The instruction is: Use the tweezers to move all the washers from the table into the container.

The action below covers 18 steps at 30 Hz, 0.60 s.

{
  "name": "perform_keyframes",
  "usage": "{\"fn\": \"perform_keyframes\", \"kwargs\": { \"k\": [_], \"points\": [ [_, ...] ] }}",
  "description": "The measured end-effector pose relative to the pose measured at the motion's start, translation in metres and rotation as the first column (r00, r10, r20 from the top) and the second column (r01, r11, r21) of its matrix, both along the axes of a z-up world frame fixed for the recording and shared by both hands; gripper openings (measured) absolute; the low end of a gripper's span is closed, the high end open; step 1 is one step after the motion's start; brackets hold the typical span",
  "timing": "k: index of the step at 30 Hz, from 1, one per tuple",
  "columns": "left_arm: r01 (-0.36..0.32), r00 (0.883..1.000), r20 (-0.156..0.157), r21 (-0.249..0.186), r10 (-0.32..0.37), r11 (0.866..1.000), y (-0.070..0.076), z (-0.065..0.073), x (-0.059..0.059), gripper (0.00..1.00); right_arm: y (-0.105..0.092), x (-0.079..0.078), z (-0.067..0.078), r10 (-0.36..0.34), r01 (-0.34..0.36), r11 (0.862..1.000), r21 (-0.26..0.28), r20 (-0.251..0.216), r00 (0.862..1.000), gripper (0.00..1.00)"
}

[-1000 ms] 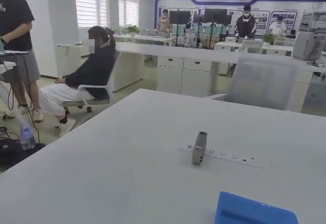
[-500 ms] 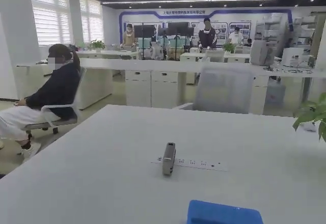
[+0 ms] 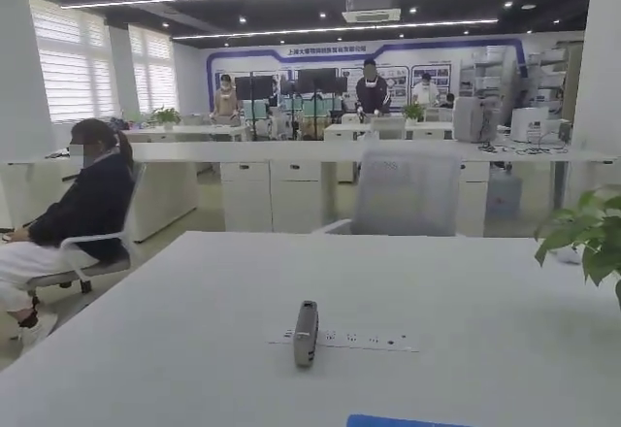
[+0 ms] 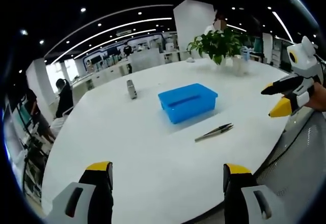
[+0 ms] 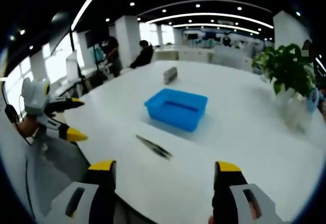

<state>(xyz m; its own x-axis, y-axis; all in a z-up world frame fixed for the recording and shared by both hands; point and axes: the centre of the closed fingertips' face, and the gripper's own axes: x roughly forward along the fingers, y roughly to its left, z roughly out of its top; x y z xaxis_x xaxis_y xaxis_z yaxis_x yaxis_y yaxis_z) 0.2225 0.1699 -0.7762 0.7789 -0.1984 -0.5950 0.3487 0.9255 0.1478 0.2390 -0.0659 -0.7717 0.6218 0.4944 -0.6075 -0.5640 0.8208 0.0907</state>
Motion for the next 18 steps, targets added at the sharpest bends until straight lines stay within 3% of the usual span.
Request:
{"fn": "perform_keyframes", "kwargs": {
  "k": [12,18],
  "points": [
    [-0.034,0.999,0.009,-0.016,0.034,0.999,0.0054,0.0043,-0.0033,0.92,-0.0021,-0.0006,-0.0046,-0.008,0.008,1.0,-0.014,-0.012,1.0,0.85],
    [-0.042,0.999,-0.003,-0.016,0.042,0.999,0.0072,0.0025,-0.0033,0.92,-0.004,0.0018,-0.0103,-0.015,0.014,0.999,-0.039,-0.031,0.999,0.86]
  ]
}}
